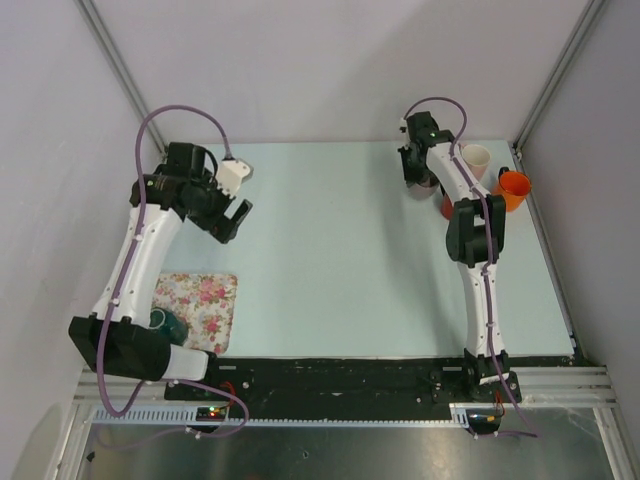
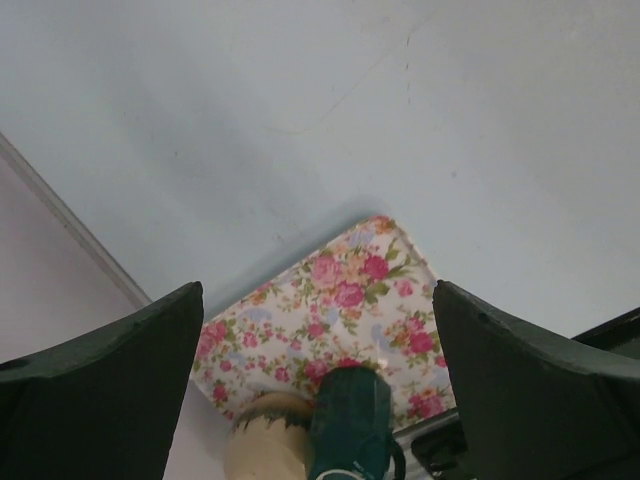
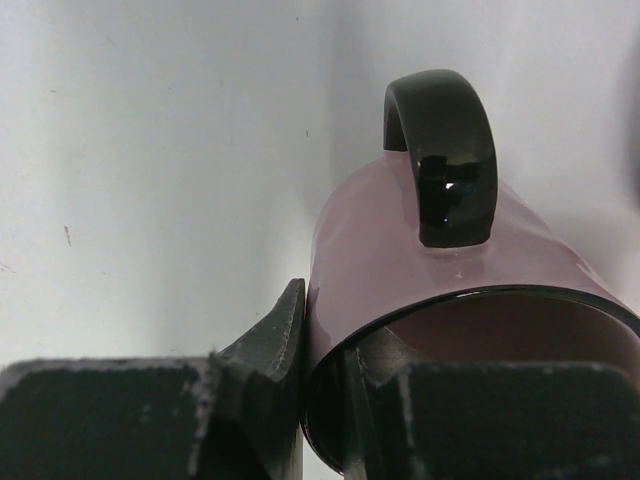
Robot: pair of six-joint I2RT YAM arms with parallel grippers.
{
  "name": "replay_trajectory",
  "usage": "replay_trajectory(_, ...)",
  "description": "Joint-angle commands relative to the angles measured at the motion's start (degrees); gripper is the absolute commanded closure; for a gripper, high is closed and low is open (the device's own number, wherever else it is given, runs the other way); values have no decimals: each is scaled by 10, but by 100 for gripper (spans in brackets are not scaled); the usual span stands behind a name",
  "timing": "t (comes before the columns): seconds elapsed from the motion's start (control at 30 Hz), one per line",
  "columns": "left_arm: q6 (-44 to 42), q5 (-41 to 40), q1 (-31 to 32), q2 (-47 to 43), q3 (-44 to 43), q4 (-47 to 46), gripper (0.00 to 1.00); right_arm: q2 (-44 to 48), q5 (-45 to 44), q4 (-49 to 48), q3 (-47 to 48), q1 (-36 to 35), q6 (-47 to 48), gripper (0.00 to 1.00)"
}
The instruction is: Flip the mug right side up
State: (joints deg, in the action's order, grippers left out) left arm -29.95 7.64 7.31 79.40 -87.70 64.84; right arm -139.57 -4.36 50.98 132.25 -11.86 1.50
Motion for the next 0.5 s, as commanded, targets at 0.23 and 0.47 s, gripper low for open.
replay_trajectory(0.23,-60,-55,-3,-26,67,7,0,-41,14,-5,63,14,-3,87)
replay_trajectory(0.47,-87,-47,-3,-30,58,32,0,-38,32,-2,90,23,-10,32)
